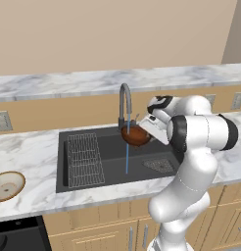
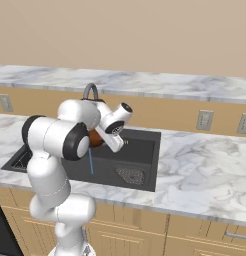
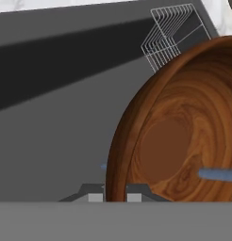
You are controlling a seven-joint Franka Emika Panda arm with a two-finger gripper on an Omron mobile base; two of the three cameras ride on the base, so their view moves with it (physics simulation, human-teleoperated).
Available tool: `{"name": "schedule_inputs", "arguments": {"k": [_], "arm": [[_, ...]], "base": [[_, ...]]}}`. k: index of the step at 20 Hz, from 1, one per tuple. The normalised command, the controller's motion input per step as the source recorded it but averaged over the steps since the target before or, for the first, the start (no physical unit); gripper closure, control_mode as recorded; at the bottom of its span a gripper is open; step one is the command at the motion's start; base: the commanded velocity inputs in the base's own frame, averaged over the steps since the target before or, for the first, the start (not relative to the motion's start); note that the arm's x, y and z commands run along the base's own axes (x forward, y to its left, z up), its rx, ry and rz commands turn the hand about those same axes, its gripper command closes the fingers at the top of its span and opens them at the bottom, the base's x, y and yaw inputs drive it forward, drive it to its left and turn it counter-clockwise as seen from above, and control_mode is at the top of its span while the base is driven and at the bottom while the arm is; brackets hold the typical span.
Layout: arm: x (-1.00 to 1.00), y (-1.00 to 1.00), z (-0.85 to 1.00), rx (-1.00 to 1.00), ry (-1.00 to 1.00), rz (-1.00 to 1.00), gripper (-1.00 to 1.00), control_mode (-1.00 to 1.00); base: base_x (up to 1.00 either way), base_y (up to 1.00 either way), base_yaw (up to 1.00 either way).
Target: Rinse each bowl for a few seconds and place them down in the sink or on the counter.
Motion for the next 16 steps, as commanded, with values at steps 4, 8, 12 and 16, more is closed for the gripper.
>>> {"name": "schedule_inputs", "arguments": {"k": [4,8,12,16], "arm": [[0.00,-0.07,0.13,-0.13,0.05,0.00,1.00,-1.00],[0.02,-0.17,0.08,-0.12,0.02,0.00,1.00,-1.00],[0.00,-0.32,0.02,-0.09,0.01,0.00,1.00,-1.00],[0.00,-0.40,0.00,-0.07,0.00,0.00,1.00,-1.00]], "base": [[0.00,0.00,0.00],[0.00,0.00,0.00],[0.00,0.00,0.00],[0.00,0.00,0.00]]}}
